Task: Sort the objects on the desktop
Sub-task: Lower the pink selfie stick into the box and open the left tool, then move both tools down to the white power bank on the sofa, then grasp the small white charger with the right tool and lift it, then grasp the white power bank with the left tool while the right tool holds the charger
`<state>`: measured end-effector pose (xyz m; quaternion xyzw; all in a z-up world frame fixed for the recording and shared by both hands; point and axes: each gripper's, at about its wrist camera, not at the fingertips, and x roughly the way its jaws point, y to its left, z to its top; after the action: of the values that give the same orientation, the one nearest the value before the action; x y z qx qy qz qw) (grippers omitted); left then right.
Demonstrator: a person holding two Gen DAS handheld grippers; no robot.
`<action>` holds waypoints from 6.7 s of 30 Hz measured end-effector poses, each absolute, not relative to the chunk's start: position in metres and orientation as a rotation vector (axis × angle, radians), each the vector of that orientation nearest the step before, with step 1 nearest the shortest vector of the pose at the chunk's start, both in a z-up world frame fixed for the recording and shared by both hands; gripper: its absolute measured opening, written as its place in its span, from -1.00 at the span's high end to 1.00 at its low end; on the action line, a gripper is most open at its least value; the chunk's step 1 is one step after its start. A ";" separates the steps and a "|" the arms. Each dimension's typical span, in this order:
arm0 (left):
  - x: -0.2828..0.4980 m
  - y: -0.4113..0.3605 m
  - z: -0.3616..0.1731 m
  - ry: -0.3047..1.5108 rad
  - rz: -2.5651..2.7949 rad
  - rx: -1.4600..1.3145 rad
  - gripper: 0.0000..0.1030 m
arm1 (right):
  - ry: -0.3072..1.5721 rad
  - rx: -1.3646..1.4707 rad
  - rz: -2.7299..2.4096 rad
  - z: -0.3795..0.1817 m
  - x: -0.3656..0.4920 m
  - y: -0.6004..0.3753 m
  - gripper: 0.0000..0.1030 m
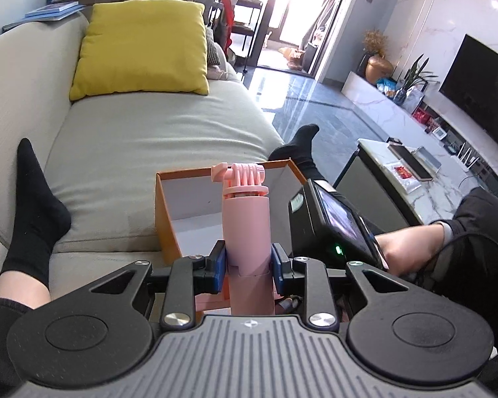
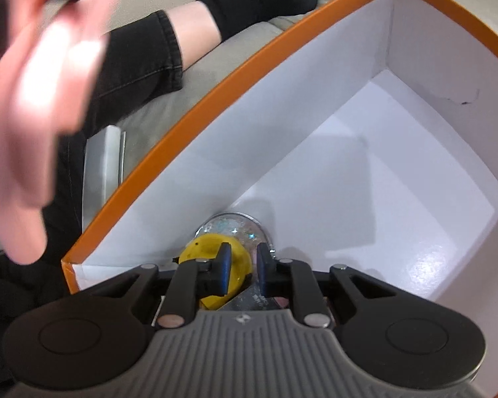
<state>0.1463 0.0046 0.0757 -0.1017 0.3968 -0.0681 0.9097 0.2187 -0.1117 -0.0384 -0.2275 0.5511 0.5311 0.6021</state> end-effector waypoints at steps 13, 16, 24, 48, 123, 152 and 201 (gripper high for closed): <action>0.213 -0.014 0.044 0.931 -0.097 -0.154 0.39 | 1.084 -0.270 0.980 -0.003 0.272 -0.179 0.62; 0.237 -0.015 0.022 0.991 -0.070 -0.152 0.39 | 1.073 -0.240 0.953 -0.005 0.279 -0.189 0.62; 0.257 0.004 -0.007 1.047 -0.086 -0.239 0.39 | 1.117 -0.052 1.002 -0.020 0.287 -0.191 0.48; 0.257 0.014 -0.006 1.023 -0.044 -0.253 0.31 | 1.203 0.247 0.955 -0.016 0.299 -0.185 0.88; -0.039 0.025 -0.014 0.957 0.258 -0.254 -0.07 | 0.943 -0.092 0.894 0.006 0.029 -0.186 -0.13; -0.016 0.021 -0.032 1.085 0.352 -0.295 -0.21 | 1.117 -0.190 0.891 -0.052 0.034 -0.132 0.29; -0.021 0.040 -0.029 1.077 0.285 -0.425 -0.13 | 0.924 -0.446 1.042 -0.037 0.009 -0.124 -0.26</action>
<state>-0.0209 0.0399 -0.0293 -0.2003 0.5071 0.1342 0.8275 0.0090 -0.1244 -0.0373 -0.2035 0.4219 0.4759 0.7444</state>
